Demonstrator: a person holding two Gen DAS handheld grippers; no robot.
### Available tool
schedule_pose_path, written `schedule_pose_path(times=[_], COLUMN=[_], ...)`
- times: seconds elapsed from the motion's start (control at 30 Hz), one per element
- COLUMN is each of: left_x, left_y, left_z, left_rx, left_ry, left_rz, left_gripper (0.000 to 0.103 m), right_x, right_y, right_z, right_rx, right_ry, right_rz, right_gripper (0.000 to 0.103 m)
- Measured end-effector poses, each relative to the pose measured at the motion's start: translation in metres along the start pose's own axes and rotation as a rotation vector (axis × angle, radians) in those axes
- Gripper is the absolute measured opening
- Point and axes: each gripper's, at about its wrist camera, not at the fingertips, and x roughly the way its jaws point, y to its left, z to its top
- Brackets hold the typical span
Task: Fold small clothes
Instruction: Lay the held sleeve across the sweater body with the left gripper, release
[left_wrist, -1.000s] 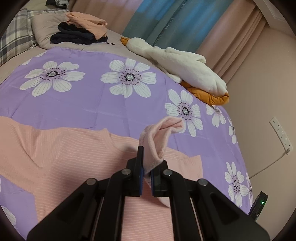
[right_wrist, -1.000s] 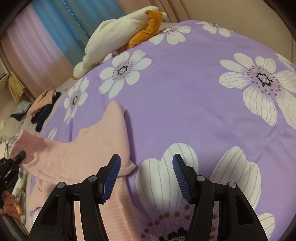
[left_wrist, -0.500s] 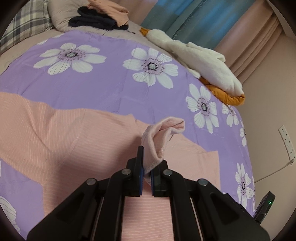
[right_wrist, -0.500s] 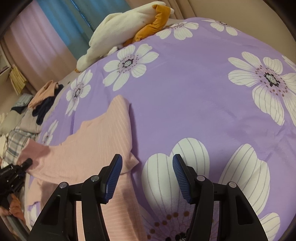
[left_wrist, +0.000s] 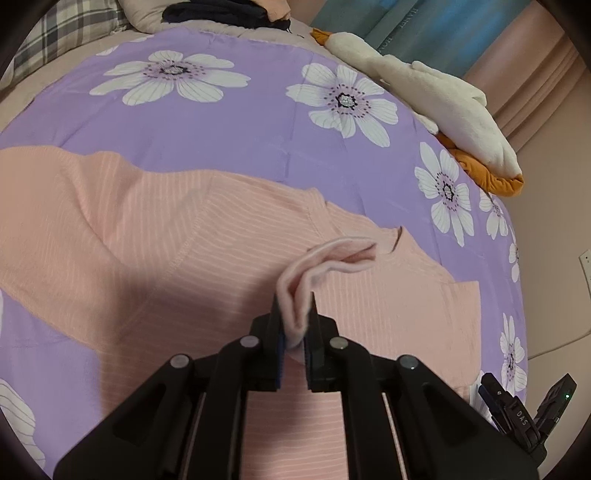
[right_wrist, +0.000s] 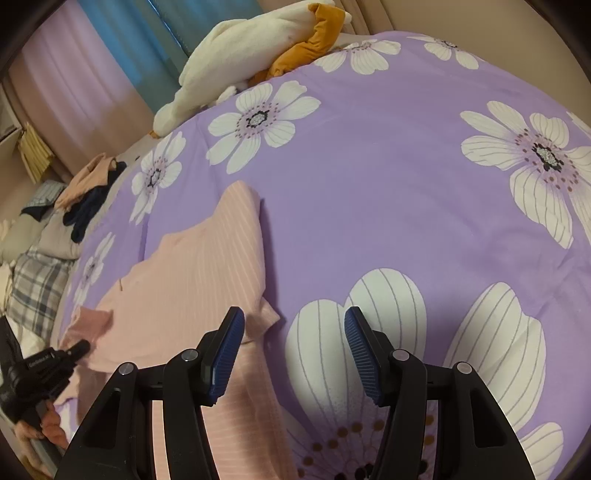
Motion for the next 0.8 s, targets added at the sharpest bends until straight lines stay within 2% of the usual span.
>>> schedule_pose_path(times=[0.07,0.13,0.23,0.53,0.73,0.77,0.8], left_x=[-0.002,0.000,0.005,0.009,0.012,0.013,0.013], left_y=[0.003,0.007,0.013,0.025,0.029,0.031,0.030], left_z=[0.001,0.001,0.000,0.004,0.006,0.006,0.006], left_rx=[0.000,-0.015,-0.030,-0.069,-0.080,-0.088,-0.086], left_ry=[-0.006,0.003,0.030,0.039,0.025,0.023,0.022], left_rz=[0.013,0.025,0.033,0.034,0.023,0.029,0.035], left_gripper=[0.012,0.023,0.023,0.026,0.022,0.020,0.008], right_x=[0.000,0.000,0.001,0.001,0.002,0.001,0.001], right_y=[0.000,0.000,0.000,0.000,-0.001,-0.001,-0.001], right_z=[0.000,0.000,-0.001,-0.001,-0.001,-0.001,-0.001], right_rx=[0.000,0.000,0.000,0.003,0.004,0.004,0.002], right_ry=[-0.001,-0.002,-0.001,-0.001,0.001,0.002,0.004], right_rz=[-0.001,0.000,-0.001,-0.004,-0.005,-0.006,-0.006], right_gripper=[0.059,0.059,0.058,0.058,0.058,0.059,0.059])
